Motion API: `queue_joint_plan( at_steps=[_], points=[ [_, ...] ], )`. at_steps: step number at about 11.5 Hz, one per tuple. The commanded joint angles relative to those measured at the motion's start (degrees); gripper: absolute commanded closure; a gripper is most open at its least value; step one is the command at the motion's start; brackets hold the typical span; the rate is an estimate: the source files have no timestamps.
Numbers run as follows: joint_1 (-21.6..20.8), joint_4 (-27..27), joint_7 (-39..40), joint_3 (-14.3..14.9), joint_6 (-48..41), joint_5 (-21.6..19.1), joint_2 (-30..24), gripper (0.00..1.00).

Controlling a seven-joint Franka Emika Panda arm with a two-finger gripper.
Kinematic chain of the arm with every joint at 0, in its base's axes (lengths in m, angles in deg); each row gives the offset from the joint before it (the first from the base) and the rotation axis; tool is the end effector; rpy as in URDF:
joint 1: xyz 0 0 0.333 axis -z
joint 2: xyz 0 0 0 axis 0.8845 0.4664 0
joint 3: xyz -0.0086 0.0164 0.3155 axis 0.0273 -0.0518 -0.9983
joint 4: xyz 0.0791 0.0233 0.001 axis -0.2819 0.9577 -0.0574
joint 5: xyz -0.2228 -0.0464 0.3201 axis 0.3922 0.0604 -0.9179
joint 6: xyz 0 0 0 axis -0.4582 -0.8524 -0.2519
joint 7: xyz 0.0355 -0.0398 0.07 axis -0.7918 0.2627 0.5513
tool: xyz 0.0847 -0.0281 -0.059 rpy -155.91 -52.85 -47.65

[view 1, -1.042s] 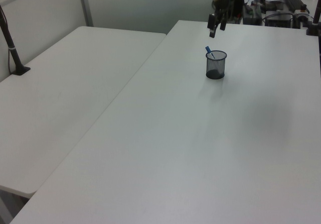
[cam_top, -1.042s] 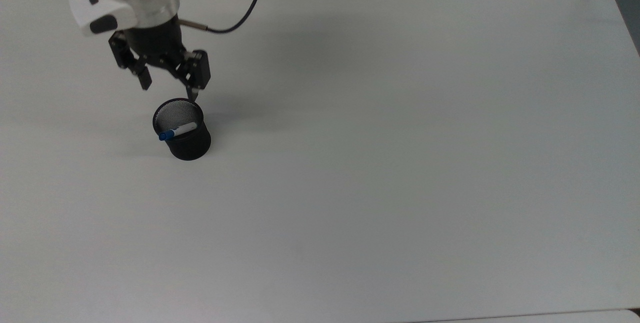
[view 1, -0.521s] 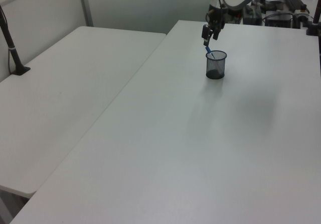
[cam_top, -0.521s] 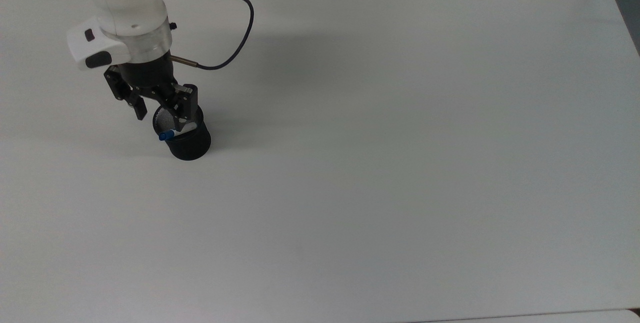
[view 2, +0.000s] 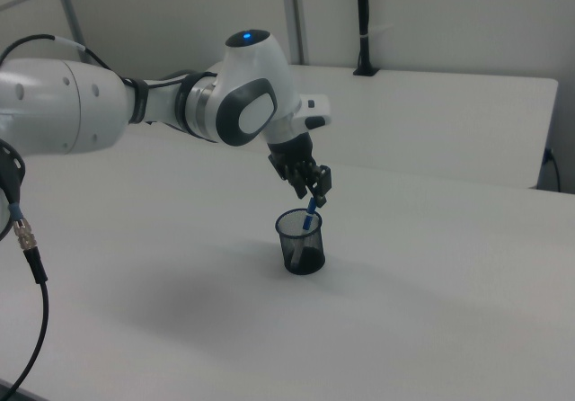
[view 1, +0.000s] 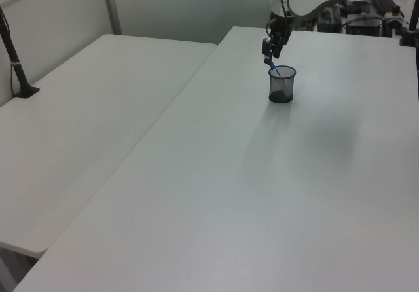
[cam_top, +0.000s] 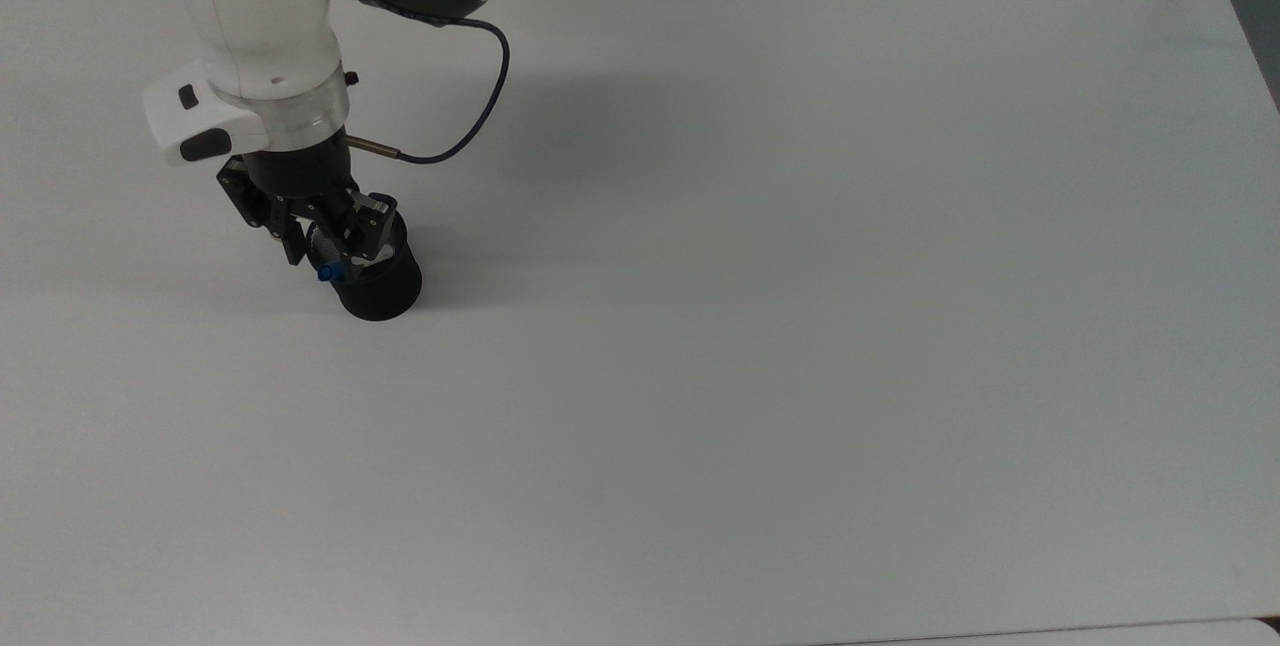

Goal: Remove the marker
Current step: 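Close the gripper on the blue marker inside the cup, then lift the marker up out of the mesh cup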

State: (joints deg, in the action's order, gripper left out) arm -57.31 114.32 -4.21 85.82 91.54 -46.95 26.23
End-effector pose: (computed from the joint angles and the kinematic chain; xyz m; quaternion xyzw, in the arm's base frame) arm 0.6795 -0.1344 0.4253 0.9843 -0.1262 0.1178 0.0380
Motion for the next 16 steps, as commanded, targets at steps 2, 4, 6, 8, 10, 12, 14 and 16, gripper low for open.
queue_joint_plan(
  at_steps=[2,4,6,8,10,12,14,16],
  points=[
    [-0.31,-0.16,1.45,-0.09,1.3,0.55,1.12,0.63],
    [-0.14,-0.16,2.25,-0.09,1.3,0.46,1.03,0.79],
    [-0.05,-0.33,2.25,-0.09,1.3,0.38,0.95,0.92],
    [0.65,-2.26,2.95,-0.09,1.22,-0.24,0.95,0.95],
    [1.09,-5.06,2.43,-0.09,1.13,-1.11,0.68,0.96],
    [1.45,-6.92,2.25,-0.09,1.13,-3.04,-1.32,0.96],
    [1.36,-7.19,2.25,-0.44,0.52,-4.1,-5.01,0.96],
    [0.74,-6.93,2.25,-0.79,-1.32,-6.12,-7.74,0.96]
  ],
)
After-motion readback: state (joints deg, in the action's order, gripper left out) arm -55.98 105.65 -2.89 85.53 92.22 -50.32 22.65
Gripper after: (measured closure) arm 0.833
